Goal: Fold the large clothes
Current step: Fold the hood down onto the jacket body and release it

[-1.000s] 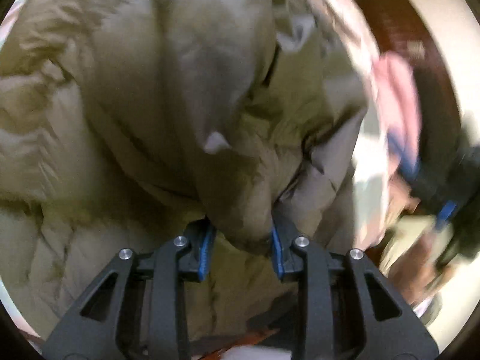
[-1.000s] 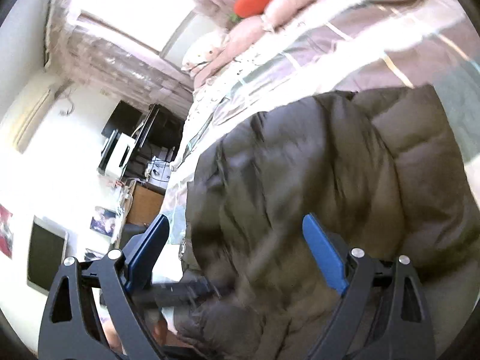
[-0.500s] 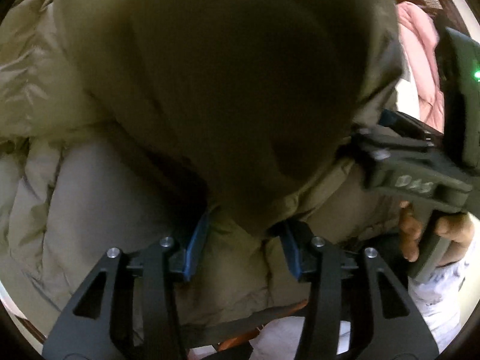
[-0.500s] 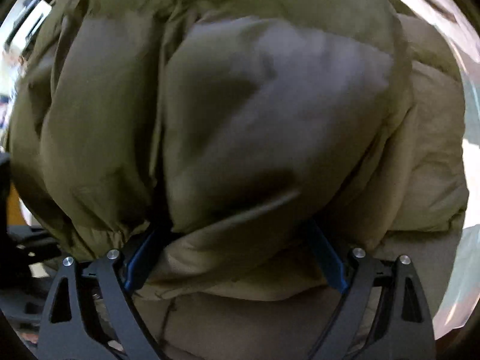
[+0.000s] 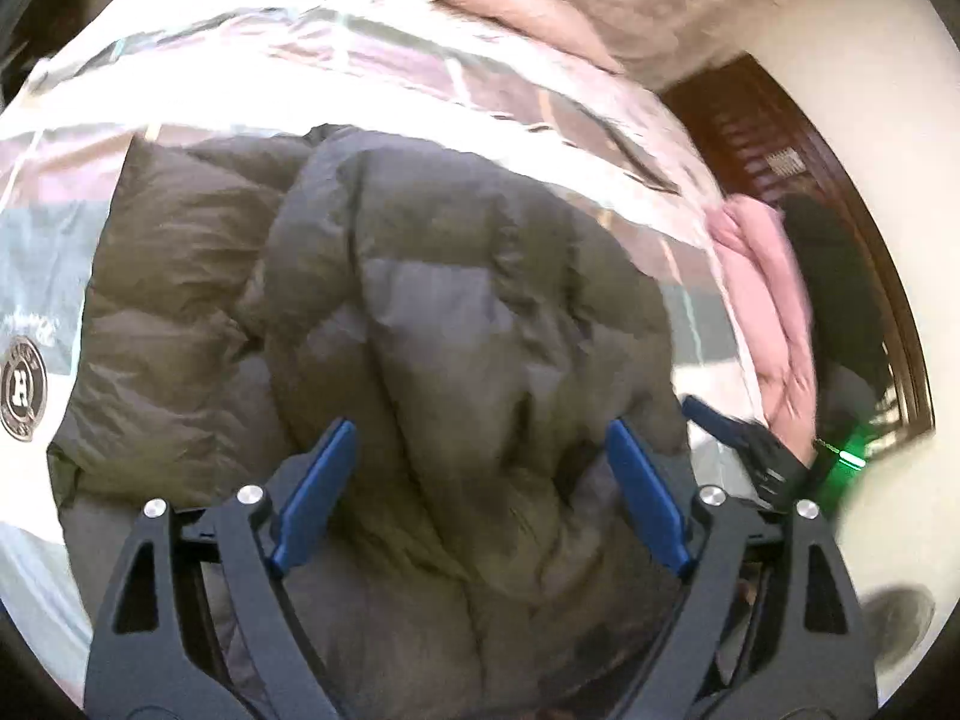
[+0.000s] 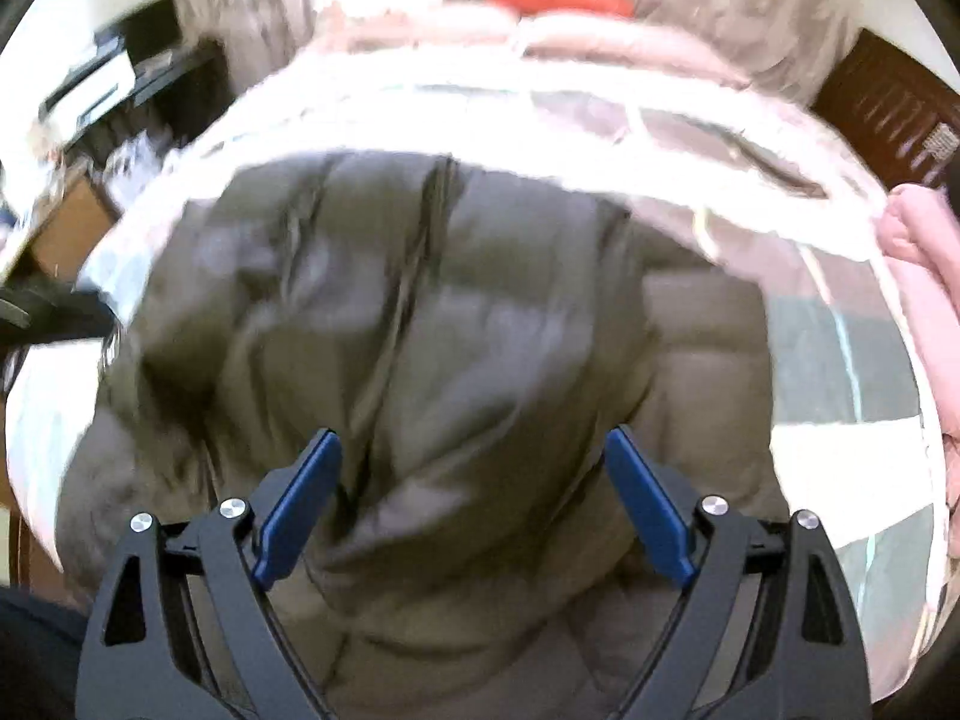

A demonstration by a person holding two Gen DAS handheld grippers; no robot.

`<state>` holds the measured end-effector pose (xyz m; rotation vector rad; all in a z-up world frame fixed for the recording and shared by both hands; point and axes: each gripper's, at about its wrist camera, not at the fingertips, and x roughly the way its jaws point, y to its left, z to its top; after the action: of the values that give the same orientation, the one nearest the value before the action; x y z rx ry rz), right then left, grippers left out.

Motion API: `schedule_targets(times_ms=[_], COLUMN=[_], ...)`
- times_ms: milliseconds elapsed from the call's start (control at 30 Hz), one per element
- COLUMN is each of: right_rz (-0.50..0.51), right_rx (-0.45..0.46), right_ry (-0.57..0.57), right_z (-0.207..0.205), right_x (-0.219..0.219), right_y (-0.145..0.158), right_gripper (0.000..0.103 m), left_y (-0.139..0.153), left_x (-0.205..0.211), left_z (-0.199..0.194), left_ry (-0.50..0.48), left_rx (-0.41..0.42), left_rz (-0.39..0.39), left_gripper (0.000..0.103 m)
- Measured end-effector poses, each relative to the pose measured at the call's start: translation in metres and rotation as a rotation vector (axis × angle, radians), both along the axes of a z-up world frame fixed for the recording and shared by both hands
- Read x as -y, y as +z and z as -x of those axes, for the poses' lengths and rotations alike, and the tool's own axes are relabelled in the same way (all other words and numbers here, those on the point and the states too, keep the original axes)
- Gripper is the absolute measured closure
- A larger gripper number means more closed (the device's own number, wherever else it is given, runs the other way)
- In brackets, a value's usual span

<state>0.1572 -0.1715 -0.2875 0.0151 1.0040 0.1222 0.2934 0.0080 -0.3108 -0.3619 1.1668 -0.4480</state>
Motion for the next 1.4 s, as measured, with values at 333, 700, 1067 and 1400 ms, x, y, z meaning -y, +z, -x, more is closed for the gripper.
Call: schedule_targets(times_ms=[333,700,1067,1400], right_rz=[-0.121,-0.029,0.023,-0.004], right_rx=[-0.222,-0.355,-0.357,0.004], right_ry=[0.005,0.028,0.104,-0.068], right_z=[-0.004,0.007,0.013,0.006], right_x=[-0.011,-0.021,-0.028,0.012], right_y=[-0.063,-0.097,-0.11,-0.007], right_gripper=[0.016,0.012,0.01,0.013], left_y=[-0.075,-0.114,-0.143,-0.014], left_x=[0.007,-0.006,0.026,0.02], left_z=[-0.02,-0.004,0.005,0.024], left_ry=[-0.031,-0.027,-0.086,-0.007], left_rx=[-0.23,-0.345,-0.332,0.115], left_rz=[-0.202,-0.32,-0.418,-0.453], left_gripper=[0.027,0.015,0.003,0.007])
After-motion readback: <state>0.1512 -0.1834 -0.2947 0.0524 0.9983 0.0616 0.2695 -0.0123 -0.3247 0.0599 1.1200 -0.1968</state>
